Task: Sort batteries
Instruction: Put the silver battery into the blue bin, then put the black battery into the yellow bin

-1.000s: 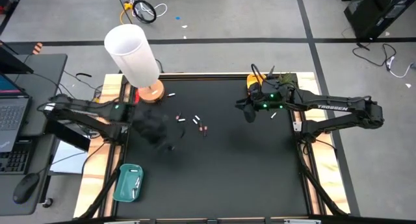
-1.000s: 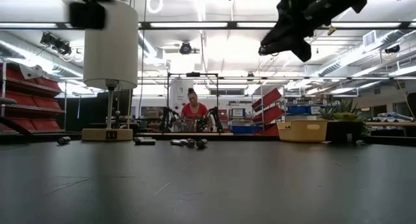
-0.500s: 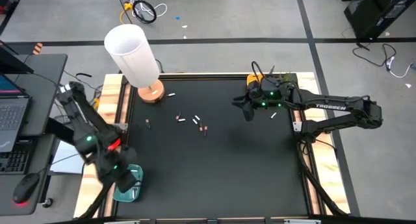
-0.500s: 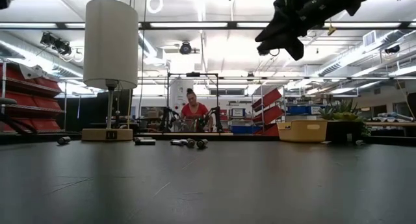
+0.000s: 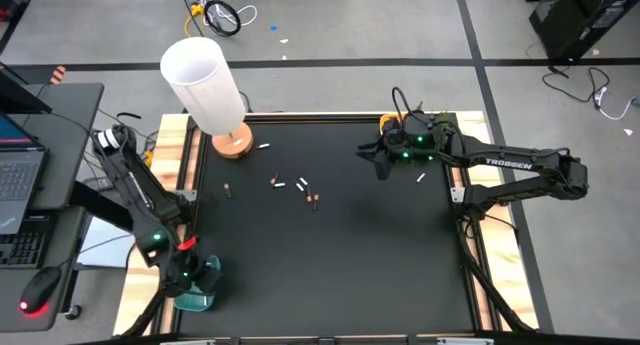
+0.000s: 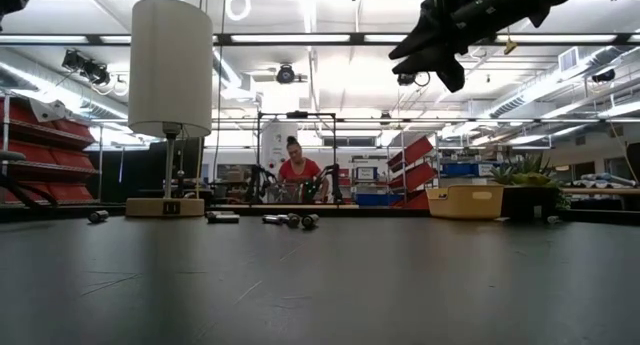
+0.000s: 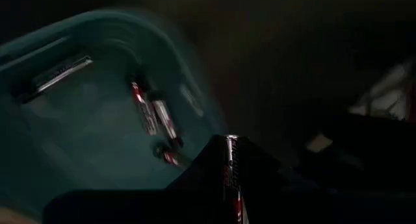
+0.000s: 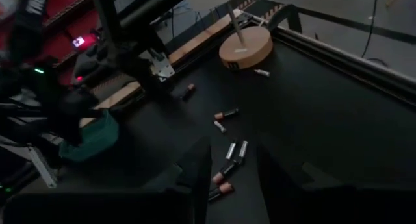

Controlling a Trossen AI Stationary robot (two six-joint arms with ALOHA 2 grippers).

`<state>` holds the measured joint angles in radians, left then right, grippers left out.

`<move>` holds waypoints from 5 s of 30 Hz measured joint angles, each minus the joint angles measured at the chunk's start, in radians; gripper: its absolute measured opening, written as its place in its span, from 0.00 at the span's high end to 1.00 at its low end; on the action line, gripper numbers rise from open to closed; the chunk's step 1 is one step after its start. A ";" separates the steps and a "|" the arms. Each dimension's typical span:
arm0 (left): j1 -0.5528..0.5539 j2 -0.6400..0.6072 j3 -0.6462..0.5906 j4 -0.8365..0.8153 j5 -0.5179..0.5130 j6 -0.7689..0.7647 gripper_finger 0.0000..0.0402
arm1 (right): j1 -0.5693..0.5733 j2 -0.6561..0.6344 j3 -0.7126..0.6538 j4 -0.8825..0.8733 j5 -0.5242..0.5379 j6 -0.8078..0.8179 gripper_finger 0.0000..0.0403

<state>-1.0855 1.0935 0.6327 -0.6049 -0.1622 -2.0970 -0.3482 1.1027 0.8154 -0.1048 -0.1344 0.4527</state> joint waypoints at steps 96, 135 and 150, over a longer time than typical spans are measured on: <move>1.194 0.011 -0.151 -0.268 -0.238 0.310 0.51 | 0.111 0.000 0.000 0.178 -0.126 0.040 0.79; 1.236 0.013 -0.137 -0.086 -0.232 0.590 0.87 | 0.089 0.001 0.000 0.133 -0.158 0.042 0.79; 1.236 0.025 -0.070 0.642 -0.341 0.879 0.87 | 0.068 0.002 0.000 -0.010 -0.160 -0.037 0.77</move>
<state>0.1507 1.1182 0.5625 0.0368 -0.5035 -1.2178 -0.2798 1.1049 0.8158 -0.1146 -0.2945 0.4161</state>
